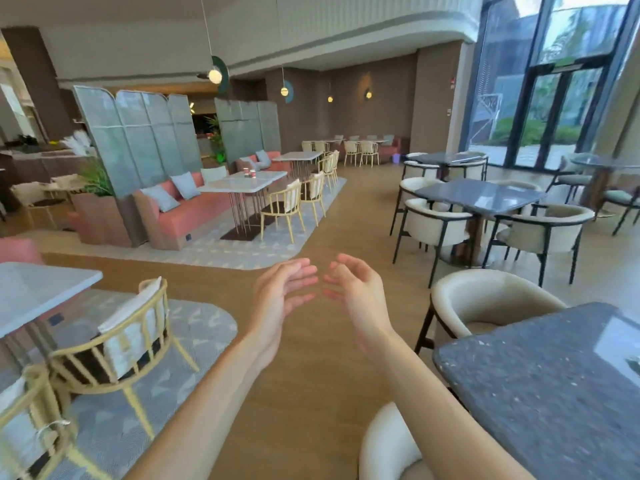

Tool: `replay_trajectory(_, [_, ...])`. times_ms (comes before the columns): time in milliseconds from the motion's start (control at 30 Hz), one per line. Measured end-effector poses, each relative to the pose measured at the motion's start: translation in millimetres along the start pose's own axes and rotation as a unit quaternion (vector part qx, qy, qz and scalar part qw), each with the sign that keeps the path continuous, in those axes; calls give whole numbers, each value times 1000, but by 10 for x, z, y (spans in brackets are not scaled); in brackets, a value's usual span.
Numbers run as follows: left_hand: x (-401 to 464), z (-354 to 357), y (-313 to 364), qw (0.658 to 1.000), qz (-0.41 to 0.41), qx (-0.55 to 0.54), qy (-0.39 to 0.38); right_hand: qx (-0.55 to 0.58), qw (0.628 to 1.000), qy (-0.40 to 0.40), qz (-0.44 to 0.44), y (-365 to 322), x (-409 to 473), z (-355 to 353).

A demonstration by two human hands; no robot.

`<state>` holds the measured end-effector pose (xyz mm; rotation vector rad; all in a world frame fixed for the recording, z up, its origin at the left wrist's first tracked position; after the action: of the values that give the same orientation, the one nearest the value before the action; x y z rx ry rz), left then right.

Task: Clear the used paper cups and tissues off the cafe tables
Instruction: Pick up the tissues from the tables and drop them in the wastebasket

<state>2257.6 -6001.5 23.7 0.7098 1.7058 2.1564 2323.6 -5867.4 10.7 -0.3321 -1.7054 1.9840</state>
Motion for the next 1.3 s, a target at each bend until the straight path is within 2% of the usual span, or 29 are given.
replay_trajectory(267, [1278,-67,-355,995,-22,-24,-95,-21,992,120,-15,193,1071,-126])
replay_trajectory(500, [2746,-360,-838,992,-52,-5,-112,30,986,164,-12,770,2392,-79])
replay_trajectory(733, [4313,-228,-838,987,-26,15,-158,19,976,214,-23,770,3614,-511])
replay_trajectory(1000, [5346,974,-1709,953,-81,1,-292,-11,936,353,-10,1043,4139,-1689])
replay_trajectory(1200, [6147,2059,-2314,909,-115,-25,-401,-33,876,480,-34,1008,4403,-2716])
replay_trajectory(1300, [6544,2713,-2402,883,-132,-55,-447,-40,845,532,-37,939,4600,-3164])
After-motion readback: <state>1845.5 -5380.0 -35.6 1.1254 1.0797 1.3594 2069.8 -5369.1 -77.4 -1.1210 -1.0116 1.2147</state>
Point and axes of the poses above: each hand's wrist, its own x-axis towards the middle knuckle, its own z-axis out of the palm, y = z × x, the point moved 9 cm from there along x, towards the middle knuckle, and after that the axes turned 7 degrees about -y, right-handed, at the moved point
